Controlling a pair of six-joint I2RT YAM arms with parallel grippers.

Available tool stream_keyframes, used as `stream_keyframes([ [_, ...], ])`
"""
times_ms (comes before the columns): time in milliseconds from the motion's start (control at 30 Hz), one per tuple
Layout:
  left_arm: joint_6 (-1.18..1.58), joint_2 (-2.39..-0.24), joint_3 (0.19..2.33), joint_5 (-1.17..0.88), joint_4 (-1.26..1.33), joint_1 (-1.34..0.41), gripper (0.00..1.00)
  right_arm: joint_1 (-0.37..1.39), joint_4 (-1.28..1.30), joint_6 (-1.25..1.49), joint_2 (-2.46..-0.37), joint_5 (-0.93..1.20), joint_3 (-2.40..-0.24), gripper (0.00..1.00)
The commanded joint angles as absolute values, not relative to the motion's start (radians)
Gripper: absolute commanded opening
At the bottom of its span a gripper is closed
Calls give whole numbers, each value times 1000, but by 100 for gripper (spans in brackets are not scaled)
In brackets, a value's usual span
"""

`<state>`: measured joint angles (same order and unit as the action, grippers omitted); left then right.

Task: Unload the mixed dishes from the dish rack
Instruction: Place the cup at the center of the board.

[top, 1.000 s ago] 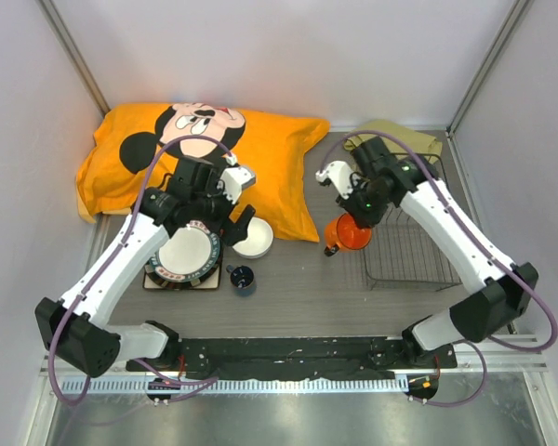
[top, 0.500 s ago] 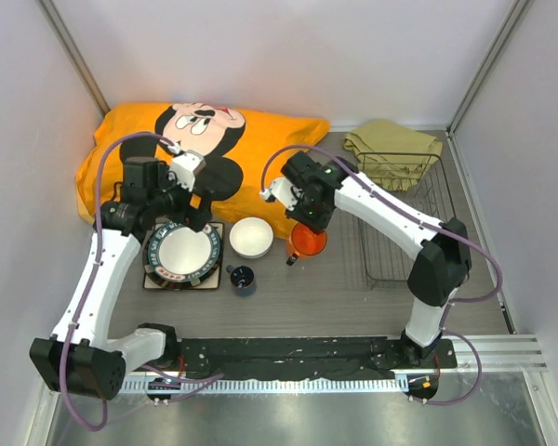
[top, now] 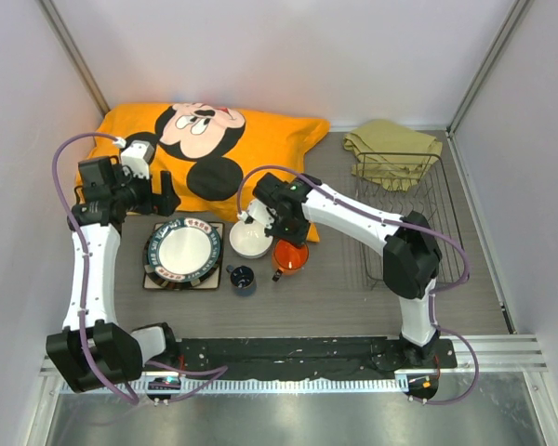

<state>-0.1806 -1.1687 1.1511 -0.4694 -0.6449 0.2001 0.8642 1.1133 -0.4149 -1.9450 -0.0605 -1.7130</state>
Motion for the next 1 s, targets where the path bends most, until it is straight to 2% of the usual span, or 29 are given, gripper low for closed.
stream_keyframes([
  [0,-149,-1186,1143,-532,-577,221,100,880,1089,-402,-1936,-83,-1729,1],
  [967,-166,-1172,1126,-568,-571,252,100,942,1115,-422,-2045,-77,-1721,1],
])
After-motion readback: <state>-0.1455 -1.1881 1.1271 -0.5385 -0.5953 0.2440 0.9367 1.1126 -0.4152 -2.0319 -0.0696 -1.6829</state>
